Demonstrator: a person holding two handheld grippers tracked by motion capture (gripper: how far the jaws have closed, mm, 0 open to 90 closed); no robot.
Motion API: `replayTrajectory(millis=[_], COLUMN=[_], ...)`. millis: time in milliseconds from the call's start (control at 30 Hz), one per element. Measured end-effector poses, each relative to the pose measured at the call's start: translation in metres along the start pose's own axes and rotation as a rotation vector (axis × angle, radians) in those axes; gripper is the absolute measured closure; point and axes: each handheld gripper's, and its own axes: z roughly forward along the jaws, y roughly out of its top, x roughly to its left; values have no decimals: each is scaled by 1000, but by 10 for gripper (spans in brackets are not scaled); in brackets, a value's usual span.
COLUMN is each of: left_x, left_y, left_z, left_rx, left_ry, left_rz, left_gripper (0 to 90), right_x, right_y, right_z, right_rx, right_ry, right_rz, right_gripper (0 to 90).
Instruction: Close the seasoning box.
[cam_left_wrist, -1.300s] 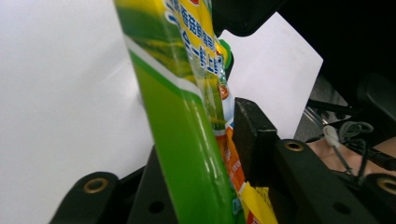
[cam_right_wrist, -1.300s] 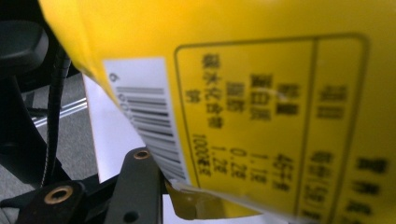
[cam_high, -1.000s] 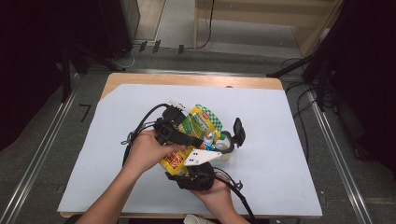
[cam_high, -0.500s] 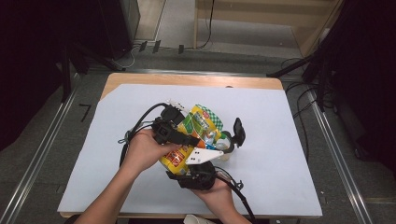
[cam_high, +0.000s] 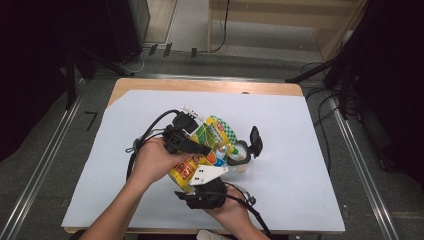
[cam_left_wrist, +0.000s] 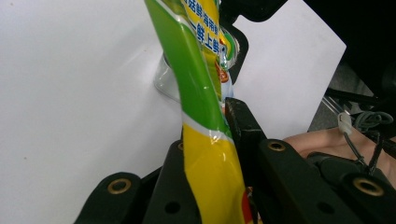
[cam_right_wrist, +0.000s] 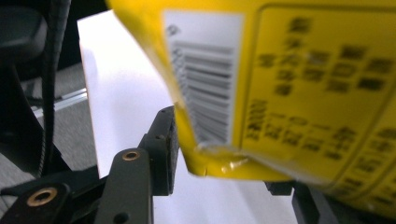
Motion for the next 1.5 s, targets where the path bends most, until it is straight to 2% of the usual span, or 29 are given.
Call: replayTrajectory(millis=[133,200,400,600,800,933,1000,1133,1267,1367,1500], left_x=[-2,-2,0,-1,3,4,4,2,3,5,8], left_y=[1,2,2,3,2,2,3,4,6,9,13], left_z=[2,2,1,-1,-5,-6,-5,-1,0,-1,-1], left_rx=[-8,-21,-43,-86,-78,-69,-58,-17,-4,6,9], left_ry=[3,3,-41,-36,-21,-26,-21,12,13,7,-11], left_rz=[-6,-13,1,7,-16,-28,-26,8,1,-12,-43], left_gripper=[849,837,725,669,657,666,699,788,824,837,841], right_x=[-1,-2,-6,-12,-15,-15,-15,-12,-11,-9,-10], right_y=[0,0,0,2,2,2,2,2,2,3,5], right_z=[1,1,-1,-6,-6,-6,-5,-2,0,1,0], right_rx=[-2,-9,-47,-104,-126,-129,-123,-89,-74,-59,-52], right_ry=[-17,-5,22,63,83,79,77,55,52,48,28], right_rz=[4,23,66,134,162,162,154,126,114,78,58], right_gripper=[614,627,638,640,643,644,642,630,620,594,641])
